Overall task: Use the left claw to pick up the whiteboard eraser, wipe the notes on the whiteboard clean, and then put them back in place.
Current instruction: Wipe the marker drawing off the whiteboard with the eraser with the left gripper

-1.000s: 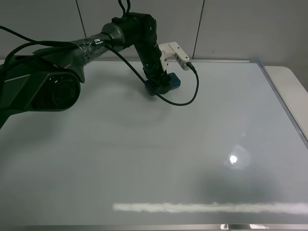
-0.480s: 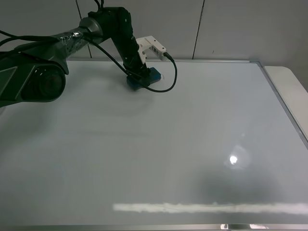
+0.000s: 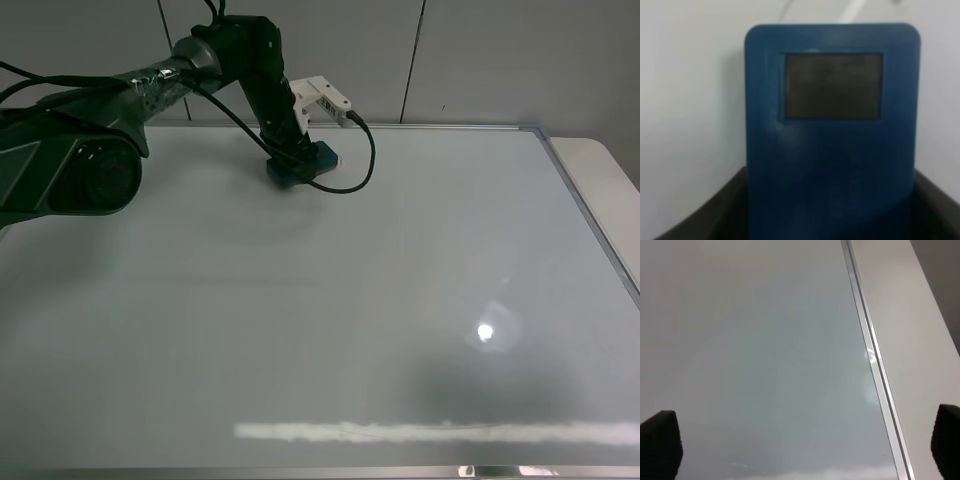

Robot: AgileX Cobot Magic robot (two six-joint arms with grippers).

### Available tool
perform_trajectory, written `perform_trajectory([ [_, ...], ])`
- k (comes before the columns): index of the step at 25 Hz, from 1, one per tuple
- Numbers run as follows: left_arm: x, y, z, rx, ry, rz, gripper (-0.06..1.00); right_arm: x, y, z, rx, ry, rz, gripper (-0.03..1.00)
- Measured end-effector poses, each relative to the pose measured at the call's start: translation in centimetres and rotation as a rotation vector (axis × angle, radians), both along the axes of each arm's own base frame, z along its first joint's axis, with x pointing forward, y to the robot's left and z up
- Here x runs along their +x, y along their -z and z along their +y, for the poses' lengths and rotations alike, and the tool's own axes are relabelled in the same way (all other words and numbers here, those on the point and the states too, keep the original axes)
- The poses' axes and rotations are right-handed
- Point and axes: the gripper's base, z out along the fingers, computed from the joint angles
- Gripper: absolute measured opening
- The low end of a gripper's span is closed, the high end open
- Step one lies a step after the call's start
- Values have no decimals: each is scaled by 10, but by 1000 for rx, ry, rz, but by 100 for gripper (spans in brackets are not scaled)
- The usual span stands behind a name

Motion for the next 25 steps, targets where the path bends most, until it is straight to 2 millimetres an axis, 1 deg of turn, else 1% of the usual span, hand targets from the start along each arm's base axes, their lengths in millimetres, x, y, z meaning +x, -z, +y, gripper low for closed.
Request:
perform_trajectory([
  [2,-3,0,-6,-11,-27,10,55,0,0,0,0,0,0,99],
  [5,-4,0,-9,-16,-69,20,55,0,0,0,0,0,0,99],
  [12,-7,0,-14,-61,-240,65,55,0,0,0,0,0,0,99],
  [17,-8,0,-15,-71,-304,78,55,0,0,0,0,0,0,99],
  [25,-6,0,-9,-18,-343,52,55,0,0,0,0,0,0,99],
])
